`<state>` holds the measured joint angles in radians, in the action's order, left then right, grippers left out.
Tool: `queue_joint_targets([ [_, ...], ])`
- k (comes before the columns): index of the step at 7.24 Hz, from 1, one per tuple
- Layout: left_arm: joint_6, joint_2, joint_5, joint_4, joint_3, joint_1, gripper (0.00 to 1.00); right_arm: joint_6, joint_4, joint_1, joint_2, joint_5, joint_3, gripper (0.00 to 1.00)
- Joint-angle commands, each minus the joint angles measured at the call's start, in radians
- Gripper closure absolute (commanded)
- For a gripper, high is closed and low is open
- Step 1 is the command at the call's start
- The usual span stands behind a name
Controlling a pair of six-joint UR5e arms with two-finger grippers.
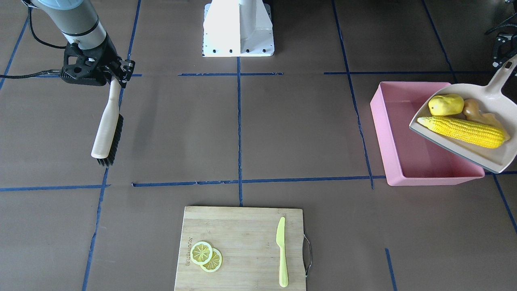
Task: Sweep and dump trash into bin
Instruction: 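Tilt the dustpan with the left gripper to dump the items into the pink bin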
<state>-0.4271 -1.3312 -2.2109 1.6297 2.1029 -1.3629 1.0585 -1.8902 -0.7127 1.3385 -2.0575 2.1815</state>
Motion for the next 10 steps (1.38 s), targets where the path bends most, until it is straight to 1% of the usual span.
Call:
queue_joint_targets([
  [1,-0.312,-0.005,0.179,-0.097,0.003,-0.013,0.96,-0.032,0.002,-0.001,0.037,0.022,0.004,0.96],
  [2,-0.365,-0.008,0.186,-0.129,0.009,-0.01,0.96,-0.032,0.002,-0.001,0.037,0.022,0.004,0.96],
  [3,-0.465,-0.022,0.2,-0.167,0.008,-0.004,0.96,-0.034,0.002,-0.001,0.05,0.022,0.004,0.96],
  [4,-0.601,-0.058,0.274,-0.2,0.011,-0.004,0.95,-0.05,0.002,-0.001,0.06,0.022,0.004,0.96],
  [5,-0.678,-0.08,0.359,-0.202,0.012,-0.002,0.95,-0.055,0.002,-0.001,0.071,0.022,0.009,0.96],
  [6,-0.709,-0.088,0.431,-0.202,0.014,-0.002,0.95,-0.055,0.002,-0.001,0.076,0.022,0.018,0.96],
  [8,-0.736,-0.105,0.511,-0.202,0.015,0.031,0.95,-0.055,0.002,-0.001,0.079,0.022,0.018,0.96],
  [9,-0.79,-0.112,0.551,-0.202,0.017,0.036,0.95,-0.055,0.002,-0.001,0.079,0.022,0.018,0.96],
  [10,-0.789,-0.124,0.507,-0.211,0.015,0.034,0.96,-0.055,0.002,-0.001,0.079,0.022,0.018,0.96],
])
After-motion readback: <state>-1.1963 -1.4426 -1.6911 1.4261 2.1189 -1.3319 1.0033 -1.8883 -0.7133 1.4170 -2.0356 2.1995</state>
